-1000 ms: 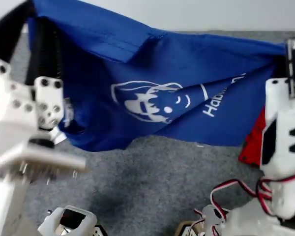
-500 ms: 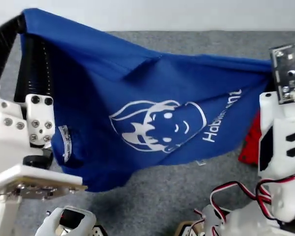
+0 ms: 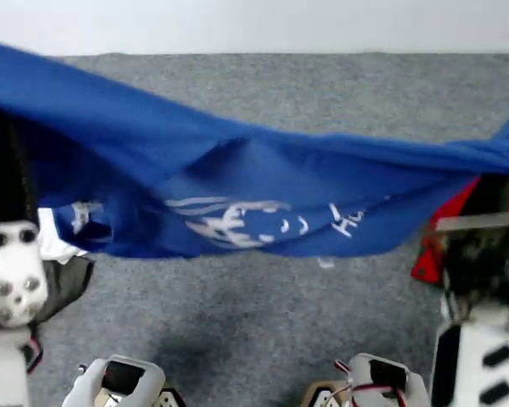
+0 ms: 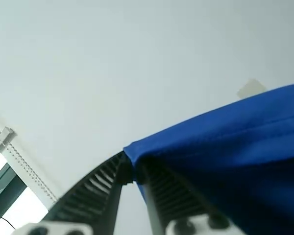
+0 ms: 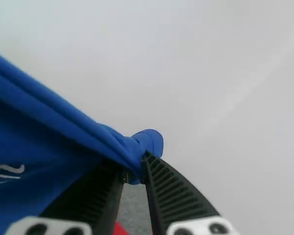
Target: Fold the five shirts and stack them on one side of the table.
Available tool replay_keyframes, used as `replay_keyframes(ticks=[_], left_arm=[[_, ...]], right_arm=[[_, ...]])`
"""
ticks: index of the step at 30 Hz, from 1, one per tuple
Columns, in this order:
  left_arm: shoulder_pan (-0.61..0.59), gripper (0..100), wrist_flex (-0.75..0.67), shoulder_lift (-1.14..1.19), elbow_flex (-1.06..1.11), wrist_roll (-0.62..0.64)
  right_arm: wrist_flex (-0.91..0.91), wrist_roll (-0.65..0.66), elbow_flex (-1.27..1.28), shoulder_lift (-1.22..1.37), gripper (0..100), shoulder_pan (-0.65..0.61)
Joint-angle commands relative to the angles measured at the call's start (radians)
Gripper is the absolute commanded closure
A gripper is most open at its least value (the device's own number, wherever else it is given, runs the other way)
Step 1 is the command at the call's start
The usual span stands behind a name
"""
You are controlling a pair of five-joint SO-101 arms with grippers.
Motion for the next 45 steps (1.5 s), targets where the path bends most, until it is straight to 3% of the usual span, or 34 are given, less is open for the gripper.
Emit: replay_keyframes(ticks=[1, 5, 12, 20, 26, 32, 40, 45], left_arm=[[-0.006, 99, 0.081, -0.021, -0.013, -0.009], [-0.006, 99, 0.196, -0.040, -0.013, -0.009], [-0.006, 99, 0.276, -0.031, 0.012, -0.009], [-0.005, 99, 0.253, 0.038, 0.449, -0.009], [-0.005, 99, -0.068, 0.126, 0.835, -0.009], [-0.026, 99, -0.453, 0.278, 1.030, -0.008], [-0.124, 99, -0.916, 0.597, 0.967, -0.006], [-0.130, 99, -1.017, 0.809, 0.763, -0.006]], right_arm=[[0.005, 0.048, -0.031, -0.021, 98.9, 0.015], [-0.001, 0.068, -0.031, -0.038, 98.9, 0.015], [0.010, 0.064, 0.080, 0.001, 98.9, 0.010], [-0.045, 0.061, 0.552, 0.105, 98.9, -0.056], [-0.325, 0.061, 0.901, 0.197, 98.9, -0.134], [-0.693, 0.061, 1.060, 0.318, 98.9, -0.143], [-1.159, 0.068, 1.065, 0.496, 98.9, -0.143], [-1.391, 0.069, 1.033, 0.605, 98.9, -0.157]])
